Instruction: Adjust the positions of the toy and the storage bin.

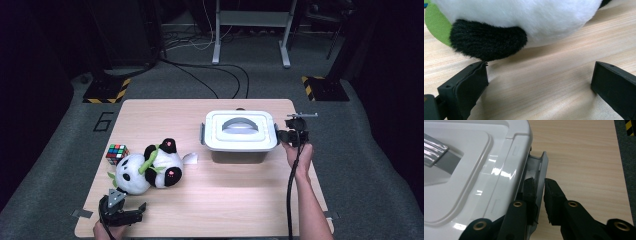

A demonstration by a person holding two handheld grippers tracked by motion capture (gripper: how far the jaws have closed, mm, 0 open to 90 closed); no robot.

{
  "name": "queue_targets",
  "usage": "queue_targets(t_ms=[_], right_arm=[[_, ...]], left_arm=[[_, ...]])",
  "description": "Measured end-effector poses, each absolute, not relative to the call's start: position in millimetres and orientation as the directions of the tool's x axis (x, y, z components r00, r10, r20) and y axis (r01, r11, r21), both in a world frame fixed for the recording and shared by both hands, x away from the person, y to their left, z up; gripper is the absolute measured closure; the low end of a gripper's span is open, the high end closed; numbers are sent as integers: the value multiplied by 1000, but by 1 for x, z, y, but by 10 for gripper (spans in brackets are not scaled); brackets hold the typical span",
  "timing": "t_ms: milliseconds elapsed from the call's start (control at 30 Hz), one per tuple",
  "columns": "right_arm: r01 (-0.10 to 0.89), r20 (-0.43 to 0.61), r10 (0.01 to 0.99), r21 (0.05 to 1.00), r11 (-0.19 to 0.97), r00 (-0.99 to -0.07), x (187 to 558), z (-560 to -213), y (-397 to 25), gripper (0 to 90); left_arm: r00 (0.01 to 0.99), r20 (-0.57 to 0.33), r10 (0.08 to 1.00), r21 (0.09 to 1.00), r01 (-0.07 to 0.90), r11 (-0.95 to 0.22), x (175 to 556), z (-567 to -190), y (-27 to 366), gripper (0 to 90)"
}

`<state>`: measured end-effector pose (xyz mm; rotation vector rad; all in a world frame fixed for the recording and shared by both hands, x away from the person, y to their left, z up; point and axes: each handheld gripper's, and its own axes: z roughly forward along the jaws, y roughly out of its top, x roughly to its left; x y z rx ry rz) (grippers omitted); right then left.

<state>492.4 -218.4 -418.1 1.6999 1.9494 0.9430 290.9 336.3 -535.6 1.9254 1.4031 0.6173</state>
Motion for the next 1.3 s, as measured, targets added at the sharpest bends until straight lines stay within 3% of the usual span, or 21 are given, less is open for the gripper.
queue_targets(t_ms=[600, 633, 700, 767, 800, 867, 1000, 1067, 1300], right_arm=[[723, 154, 968, 690, 40, -200, 460, -416, -212, 734], [703, 138, 970, 710, 43, -198, 459, -414, -214, 629], [686, 127, 969, 726, 56, -214, 457, -410, -218, 530], [673, 119, 969, 737, 60, -217, 457, -406, -220, 440], [673, 119, 969, 737, 60, -217, 457, -406, -220, 440], [654, 110, 961, 751, 88, -255, 457, -397, -223, 268], [621, 97, 948, 775, 118, -302, 453, -387, -220, 205], [595, 87, 921, 785, 171, -380, 454, -382, -213, 168], [557, 40, 830, 759, 336, -556, 467, -387, -168, 165]], left_arm=[[296, -12, 955, 747, 637, -188, 290, -536, 336, 11], [296, -11, 955, 748, 637, -188, 290, -536, 336, 11], [295, -11, 955, 748, 637, -188, 290, -536, 336, 10], [295, -14, 955, 746, 640, -186, 290, -536, 336, 11], [295, -14, 955, 746, 640, -186, 290, -536, 336, 11], [291, -13, 957, 745, 641, -184, 290, -535, 335, 10], [291, -13, 957, 745, 641, -185, 290, -535, 335, 10], [292, -13, 956, 745, 641, -186, 290, -536, 335, 10], [295, -13, 955, 745, 641, -188, 290, -535, 336, 9]])
